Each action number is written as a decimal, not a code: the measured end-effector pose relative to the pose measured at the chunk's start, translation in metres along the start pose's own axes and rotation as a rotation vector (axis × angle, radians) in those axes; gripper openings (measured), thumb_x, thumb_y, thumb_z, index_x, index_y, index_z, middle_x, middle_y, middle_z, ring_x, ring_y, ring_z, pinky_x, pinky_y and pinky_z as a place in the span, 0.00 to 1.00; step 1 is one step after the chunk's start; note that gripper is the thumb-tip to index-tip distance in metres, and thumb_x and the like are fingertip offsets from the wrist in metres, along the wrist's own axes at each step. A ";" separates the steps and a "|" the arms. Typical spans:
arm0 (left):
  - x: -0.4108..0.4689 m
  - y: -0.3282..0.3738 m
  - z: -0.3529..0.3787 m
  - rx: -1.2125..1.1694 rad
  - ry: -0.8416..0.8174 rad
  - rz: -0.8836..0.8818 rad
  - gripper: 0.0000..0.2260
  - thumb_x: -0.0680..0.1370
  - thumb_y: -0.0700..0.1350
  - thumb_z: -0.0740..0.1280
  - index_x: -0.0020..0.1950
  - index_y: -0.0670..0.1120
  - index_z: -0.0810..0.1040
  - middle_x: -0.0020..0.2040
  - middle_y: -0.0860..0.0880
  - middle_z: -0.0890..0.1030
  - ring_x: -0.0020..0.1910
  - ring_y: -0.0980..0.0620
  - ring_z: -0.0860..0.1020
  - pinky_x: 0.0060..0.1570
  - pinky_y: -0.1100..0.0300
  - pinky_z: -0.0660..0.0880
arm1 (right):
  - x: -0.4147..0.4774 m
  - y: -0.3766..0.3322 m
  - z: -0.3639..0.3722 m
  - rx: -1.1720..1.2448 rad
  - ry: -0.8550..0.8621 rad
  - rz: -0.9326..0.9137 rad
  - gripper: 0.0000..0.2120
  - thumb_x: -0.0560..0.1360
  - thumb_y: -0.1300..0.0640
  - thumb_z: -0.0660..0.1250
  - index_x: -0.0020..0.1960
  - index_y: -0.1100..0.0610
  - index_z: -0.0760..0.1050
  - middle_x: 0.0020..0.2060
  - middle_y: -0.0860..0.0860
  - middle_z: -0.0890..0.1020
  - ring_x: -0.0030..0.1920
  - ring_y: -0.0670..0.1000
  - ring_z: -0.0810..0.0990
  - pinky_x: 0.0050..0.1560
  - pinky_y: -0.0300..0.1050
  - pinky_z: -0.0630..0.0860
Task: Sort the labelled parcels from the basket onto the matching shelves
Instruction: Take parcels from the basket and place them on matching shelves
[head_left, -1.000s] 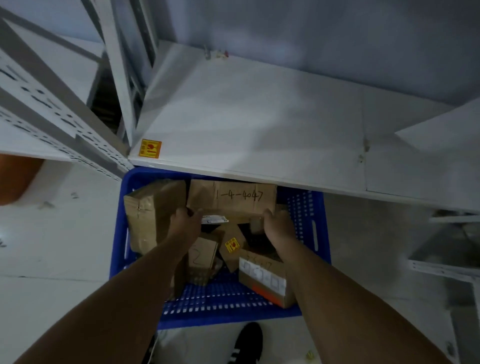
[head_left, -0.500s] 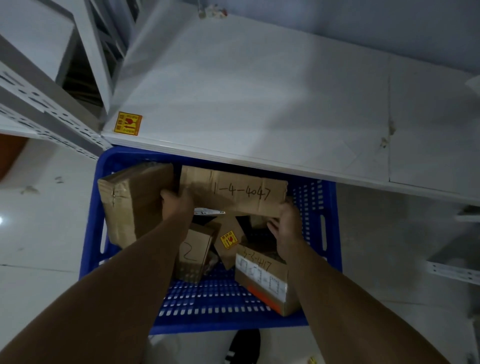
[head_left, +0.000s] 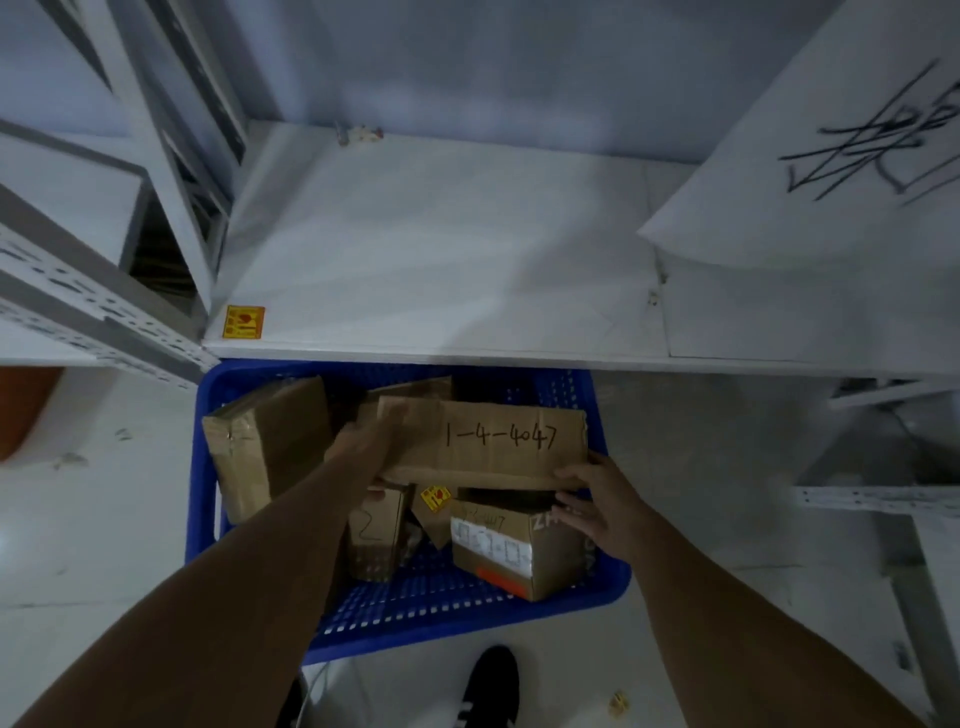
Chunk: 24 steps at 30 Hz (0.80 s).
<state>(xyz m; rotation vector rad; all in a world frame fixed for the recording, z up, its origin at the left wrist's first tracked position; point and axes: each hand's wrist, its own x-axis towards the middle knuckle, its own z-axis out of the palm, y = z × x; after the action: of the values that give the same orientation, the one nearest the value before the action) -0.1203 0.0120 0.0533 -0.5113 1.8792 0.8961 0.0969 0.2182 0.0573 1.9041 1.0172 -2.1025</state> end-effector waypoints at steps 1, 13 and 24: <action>-0.009 0.004 0.000 0.001 -0.026 -0.002 0.41 0.71 0.76 0.63 0.73 0.47 0.69 0.59 0.41 0.77 0.53 0.40 0.80 0.54 0.44 0.80 | -0.010 -0.001 -0.005 0.005 -0.012 -0.022 0.30 0.74 0.72 0.70 0.71 0.51 0.71 0.63 0.57 0.78 0.64 0.60 0.78 0.60 0.57 0.81; -0.183 0.091 0.000 -0.009 -0.293 0.252 0.42 0.60 0.67 0.77 0.66 0.45 0.74 0.62 0.39 0.78 0.55 0.36 0.79 0.32 0.47 0.81 | -0.250 -0.055 -0.082 0.112 -0.046 -0.383 0.13 0.79 0.65 0.69 0.62 0.56 0.78 0.65 0.53 0.80 0.64 0.63 0.79 0.65 0.72 0.74; -0.507 0.171 0.056 -0.118 -0.838 0.665 0.20 0.76 0.55 0.73 0.63 0.46 0.79 0.54 0.50 0.84 0.57 0.51 0.79 0.54 0.56 0.74 | -0.585 -0.040 -0.187 0.349 0.262 -0.545 0.09 0.78 0.56 0.70 0.58 0.55 0.82 0.59 0.56 0.85 0.61 0.58 0.82 0.71 0.58 0.74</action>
<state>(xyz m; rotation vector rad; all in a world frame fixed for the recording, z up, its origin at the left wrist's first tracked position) 0.0277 0.1496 0.5519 0.4271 1.2003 1.3819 0.3480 0.1551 0.6160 2.3237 1.4404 -2.4968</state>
